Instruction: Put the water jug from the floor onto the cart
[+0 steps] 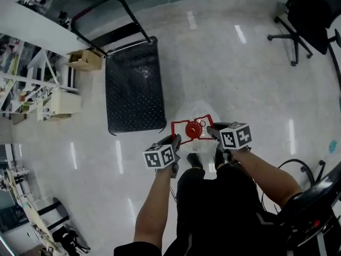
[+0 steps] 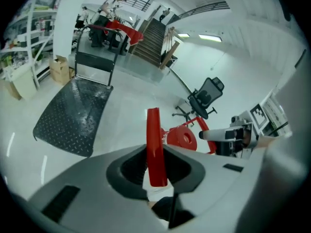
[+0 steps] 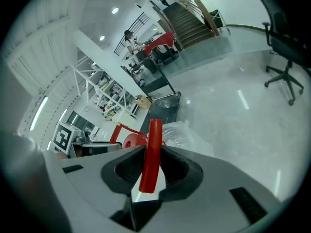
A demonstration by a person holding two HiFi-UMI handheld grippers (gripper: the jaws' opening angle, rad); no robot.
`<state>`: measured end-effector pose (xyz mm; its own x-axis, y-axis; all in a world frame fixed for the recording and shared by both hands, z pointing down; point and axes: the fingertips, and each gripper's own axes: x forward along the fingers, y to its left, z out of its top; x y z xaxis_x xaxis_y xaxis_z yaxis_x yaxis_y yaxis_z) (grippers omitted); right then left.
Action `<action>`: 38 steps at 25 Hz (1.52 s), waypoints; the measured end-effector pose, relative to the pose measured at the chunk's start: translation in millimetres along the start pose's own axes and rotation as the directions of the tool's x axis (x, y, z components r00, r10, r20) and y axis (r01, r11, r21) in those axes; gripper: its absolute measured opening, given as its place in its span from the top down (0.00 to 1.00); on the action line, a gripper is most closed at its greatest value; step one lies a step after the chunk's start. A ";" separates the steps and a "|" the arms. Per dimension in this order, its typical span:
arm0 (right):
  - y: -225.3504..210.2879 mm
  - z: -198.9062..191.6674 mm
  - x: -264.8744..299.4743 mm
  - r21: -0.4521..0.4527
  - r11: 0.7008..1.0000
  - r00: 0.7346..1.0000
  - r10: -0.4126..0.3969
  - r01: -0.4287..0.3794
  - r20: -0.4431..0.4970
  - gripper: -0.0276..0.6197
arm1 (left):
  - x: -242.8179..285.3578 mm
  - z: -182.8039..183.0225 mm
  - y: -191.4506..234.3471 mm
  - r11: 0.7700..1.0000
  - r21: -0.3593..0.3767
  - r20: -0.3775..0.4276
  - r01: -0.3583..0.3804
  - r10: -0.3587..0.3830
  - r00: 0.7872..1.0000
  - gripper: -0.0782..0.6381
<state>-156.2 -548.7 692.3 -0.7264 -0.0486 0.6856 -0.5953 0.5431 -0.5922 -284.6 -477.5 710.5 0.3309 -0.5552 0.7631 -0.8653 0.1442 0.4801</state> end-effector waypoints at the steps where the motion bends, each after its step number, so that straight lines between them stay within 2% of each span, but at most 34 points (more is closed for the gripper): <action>1: 12.9 9.1 2.0 -0.025 1.000 1.000 0.013 -0.013 -0.008 0.82 | -12.7 6.1 4.5 1.000 -0.021 0.029 -0.015 0.016 0.999 0.79; 5: 63.3 51.0 26.4 -0.142 0.988 0.998 0.061 -0.065 -0.033 0.81 | -57.4 34.2 35.5 0.996 -0.068 0.119 -0.062 0.070 0.990 0.79; 10: 129.6 97.3 79.7 -0.248 0.962 0.993 0.100 -0.114 -0.069 0.81 | -103.4 68.9 96.7 0.989 -0.131 0.211 -0.072 0.098 0.973 0.79; 14: 178.0 116.6 133.8 -0.268 0.954 0.989 0.106 -0.131 -0.106 0.81 | -135.2 91.1 158.6 0.990 -0.123 0.238 -0.075 0.103 0.966 0.79; 18: 235.6 150.9 184.9 -0.288 0.946 0.986 0.113 -0.145 -0.125 0.81 | -170.4 120.1 217.1 0.986 -0.152 0.256 -0.073 0.110 0.961 0.79; 22: 275.2 177.3 235.6 -0.314 0.934 0.978 0.124 -0.171 -0.166 0.81 | -193.3 148.3 271.0 0.977 -0.184 0.267 -0.107 0.154 0.951 0.79; 27: 309.8 212.0 288.3 -0.341 0.911 0.958 0.155 -0.233 -0.240 0.81 | -210.1 178.3 325.4 0.955 -0.251 0.258 -0.160 0.225 0.940 0.79; 32: 339.0 257.6 355.4 -0.383 0.874 0.932 0.180 -0.299 -0.315 0.81 | -213.3 211.5 386.3 0.910 -0.361 0.247 -0.205 0.305 0.920 0.79; 38: 355.9 298.3 417.6 -0.413 0.841 0.911 0.199 -0.348 -0.361 0.81 | -209.3 247.3 443.4 0.876 -0.409 0.225 -0.257 0.369 0.902 0.79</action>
<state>-773.9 -625.9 641.5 -0.6562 0.3669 0.6594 -0.1060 0.8203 -0.5620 -830.7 -500.0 656.7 -0.1059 -0.6316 0.7680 -0.6888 0.6037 0.4014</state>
